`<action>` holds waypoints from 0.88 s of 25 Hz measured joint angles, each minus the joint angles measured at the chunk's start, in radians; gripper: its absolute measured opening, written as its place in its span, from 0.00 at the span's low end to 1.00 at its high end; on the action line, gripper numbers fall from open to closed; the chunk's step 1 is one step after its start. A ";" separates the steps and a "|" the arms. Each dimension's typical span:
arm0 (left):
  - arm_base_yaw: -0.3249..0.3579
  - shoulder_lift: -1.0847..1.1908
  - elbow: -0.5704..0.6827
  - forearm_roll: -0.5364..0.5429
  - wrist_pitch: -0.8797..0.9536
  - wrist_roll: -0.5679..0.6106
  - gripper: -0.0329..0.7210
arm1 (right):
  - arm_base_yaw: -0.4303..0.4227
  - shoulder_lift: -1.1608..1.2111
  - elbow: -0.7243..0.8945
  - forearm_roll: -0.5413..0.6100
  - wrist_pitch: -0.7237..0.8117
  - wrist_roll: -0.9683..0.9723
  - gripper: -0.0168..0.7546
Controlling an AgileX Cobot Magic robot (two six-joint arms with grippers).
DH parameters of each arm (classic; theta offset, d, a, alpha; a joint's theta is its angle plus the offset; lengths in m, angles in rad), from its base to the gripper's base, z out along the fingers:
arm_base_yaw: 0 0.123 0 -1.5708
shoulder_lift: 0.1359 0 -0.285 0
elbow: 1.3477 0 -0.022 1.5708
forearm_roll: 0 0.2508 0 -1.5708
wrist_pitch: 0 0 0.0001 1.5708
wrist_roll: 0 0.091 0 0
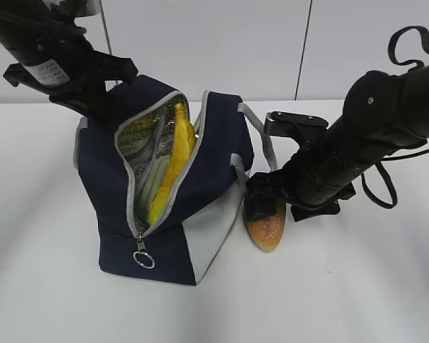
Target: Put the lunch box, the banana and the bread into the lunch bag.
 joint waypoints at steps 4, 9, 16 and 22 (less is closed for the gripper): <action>0.000 0.000 0.000 0.000 0.000 0.000 0.04 | 0.000 0.042 -0.045 0.000 -0.005 -0.002 0.84; 0.000 0.000 0.000 0.003 0.001 0.000 0.04 | 0.000 0.082 -0.077 -0.002 0.015 -0.004 0.72; 0.000 0.000 0.000 0.004 0.002 0.000 0.04 | -0.008 0.082 -0.087 -0.037 0.095 -0.004 0.63; 0.000 0.000 0.000 0.007 0.002 0.000 0.04 | -0.010 0.023 -0.086 -0.179 0.279 -0.004 0.63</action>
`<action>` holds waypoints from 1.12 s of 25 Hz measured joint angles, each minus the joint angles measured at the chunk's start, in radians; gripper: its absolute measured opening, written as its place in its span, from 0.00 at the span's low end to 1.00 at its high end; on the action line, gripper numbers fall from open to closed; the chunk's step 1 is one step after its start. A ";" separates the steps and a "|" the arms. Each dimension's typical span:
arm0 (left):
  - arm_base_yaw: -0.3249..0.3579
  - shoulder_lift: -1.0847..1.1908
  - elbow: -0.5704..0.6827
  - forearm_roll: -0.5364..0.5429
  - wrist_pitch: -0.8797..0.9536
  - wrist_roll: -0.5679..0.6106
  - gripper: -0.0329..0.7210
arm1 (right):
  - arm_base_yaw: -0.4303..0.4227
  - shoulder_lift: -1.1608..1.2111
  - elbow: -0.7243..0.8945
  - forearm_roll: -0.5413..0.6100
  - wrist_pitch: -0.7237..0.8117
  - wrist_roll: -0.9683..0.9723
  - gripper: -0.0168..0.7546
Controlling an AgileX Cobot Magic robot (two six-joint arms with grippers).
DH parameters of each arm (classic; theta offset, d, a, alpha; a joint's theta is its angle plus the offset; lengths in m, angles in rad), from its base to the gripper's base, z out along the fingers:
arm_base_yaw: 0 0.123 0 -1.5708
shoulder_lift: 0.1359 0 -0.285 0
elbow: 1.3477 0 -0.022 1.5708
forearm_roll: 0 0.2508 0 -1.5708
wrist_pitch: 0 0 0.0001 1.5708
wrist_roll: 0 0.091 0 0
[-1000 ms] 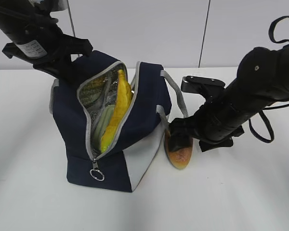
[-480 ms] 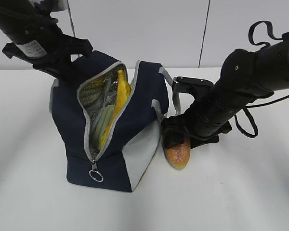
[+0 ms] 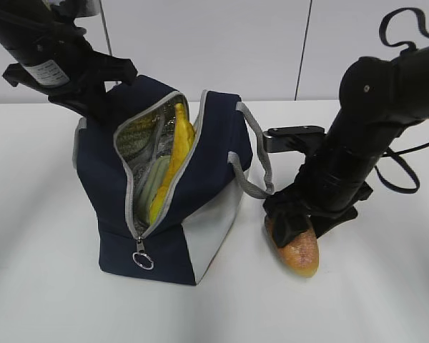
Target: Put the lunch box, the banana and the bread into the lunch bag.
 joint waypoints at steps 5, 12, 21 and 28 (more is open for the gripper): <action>0.000 0.000 0.000 0.000 0.002 0.000 0.04 | 0.000 -0.128 0.004 -0.031 0.143 0.000 0.62; 0.000 0.000 0.000 0.000 0.004 0.000 0.04 | 0.000 -0.347 0.004 0.015 0.163 -0.002 0.62; 0.000 0.000 0.000 -0.002 0.004 0.000 0.04 | 0.000 -0.348 -0.037 0.650 0.055 -0.326 0.62; 0.000 0.000 0.000 -0.005 0.004 0.000 0.04 | 0.000 -0.134 -0.128 0.941 0.027 -0.400 0.62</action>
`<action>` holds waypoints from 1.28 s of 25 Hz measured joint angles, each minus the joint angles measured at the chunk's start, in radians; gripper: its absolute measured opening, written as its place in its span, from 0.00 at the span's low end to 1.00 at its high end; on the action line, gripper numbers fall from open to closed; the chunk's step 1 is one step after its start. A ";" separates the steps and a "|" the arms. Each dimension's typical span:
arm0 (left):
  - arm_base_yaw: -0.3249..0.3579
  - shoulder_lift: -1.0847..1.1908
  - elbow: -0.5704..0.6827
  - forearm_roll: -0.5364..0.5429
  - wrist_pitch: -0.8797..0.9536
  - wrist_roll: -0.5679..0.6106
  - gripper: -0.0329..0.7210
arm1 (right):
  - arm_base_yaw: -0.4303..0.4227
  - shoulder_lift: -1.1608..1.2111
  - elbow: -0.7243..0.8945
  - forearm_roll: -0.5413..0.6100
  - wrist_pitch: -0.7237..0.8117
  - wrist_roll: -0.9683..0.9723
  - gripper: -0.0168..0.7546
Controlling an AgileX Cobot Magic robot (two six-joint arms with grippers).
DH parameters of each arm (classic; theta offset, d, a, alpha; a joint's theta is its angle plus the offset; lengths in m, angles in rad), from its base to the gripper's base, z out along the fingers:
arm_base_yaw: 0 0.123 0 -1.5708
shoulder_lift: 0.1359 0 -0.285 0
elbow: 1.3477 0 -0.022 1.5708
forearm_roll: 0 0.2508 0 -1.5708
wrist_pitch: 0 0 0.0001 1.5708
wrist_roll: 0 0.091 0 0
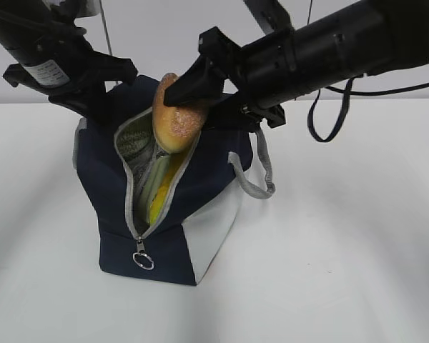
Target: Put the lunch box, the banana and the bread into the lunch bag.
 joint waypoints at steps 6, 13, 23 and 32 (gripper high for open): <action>0.000 0.000 0.000 -0.001 0.000 0.000 0.04 | 0.000 0.162 -0.116 0.043 -0.010 -0.002 0.67; 0.000 0.000 0.000 -0.002 -0.001 0.000 0.04 | 0.000 0.207 -0.178 0.045 0.037 -0.002 0.88; 0.000 0.000 0.000 -0.002 0.000 0.000 0.04 | -0.016 0.197 -0.206 -0.055 0.130 -0.002 0.87; 0.000 0.000 0.000 -0.003 0.001 0.000 0.04 | -0.106 0.081 -0.210 -0.275 0.148 0.098 0.84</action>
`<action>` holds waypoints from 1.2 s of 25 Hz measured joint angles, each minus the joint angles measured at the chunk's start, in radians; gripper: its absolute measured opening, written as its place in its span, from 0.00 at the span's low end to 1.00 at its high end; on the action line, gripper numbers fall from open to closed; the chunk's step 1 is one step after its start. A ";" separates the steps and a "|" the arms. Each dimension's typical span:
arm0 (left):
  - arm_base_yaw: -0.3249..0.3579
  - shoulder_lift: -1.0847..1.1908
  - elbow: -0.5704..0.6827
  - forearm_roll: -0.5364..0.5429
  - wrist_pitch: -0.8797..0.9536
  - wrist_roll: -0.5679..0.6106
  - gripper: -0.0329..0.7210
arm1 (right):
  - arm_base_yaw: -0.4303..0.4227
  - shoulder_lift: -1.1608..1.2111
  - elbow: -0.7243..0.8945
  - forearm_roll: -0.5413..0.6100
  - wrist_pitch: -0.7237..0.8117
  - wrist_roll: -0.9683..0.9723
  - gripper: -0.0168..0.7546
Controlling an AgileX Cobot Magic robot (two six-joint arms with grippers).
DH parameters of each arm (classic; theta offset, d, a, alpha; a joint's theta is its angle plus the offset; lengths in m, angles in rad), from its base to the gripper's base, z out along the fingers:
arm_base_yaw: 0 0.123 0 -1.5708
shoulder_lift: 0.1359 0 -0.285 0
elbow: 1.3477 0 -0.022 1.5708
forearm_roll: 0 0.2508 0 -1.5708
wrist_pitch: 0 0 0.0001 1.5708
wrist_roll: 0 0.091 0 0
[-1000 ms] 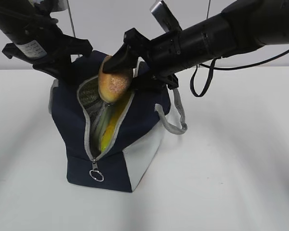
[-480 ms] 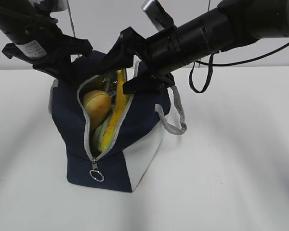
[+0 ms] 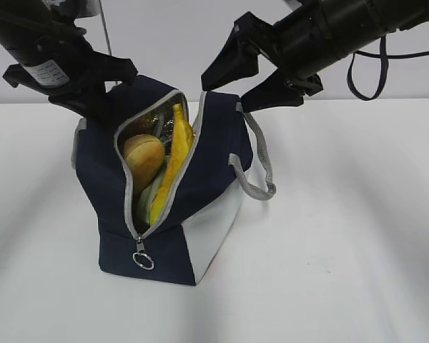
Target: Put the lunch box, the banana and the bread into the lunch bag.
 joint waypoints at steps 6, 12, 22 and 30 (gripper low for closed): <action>0.000 0.000 0.000 0.000 0.000 0.000 0.04 | -0.002 0.000 0.000 -0.091 0.034 0.047 0.77; 0.000 0.000 0.000 0.000 -0.002 0.000 0.04 | -0.002 0.050 0.000 -0.116 0.036 0.074 0.76; 0.000 0.000 0.000 -0.001 -0.004 0.000 0.04 | -0.002 0.123 0.000 -0.055 0.036 0.079 0.64; 0.000 0.000 0.000 -0.069 -0.014 0.000 0.04 | -0.002 0.123 0.000 -0.050 0.040 0.080 0.06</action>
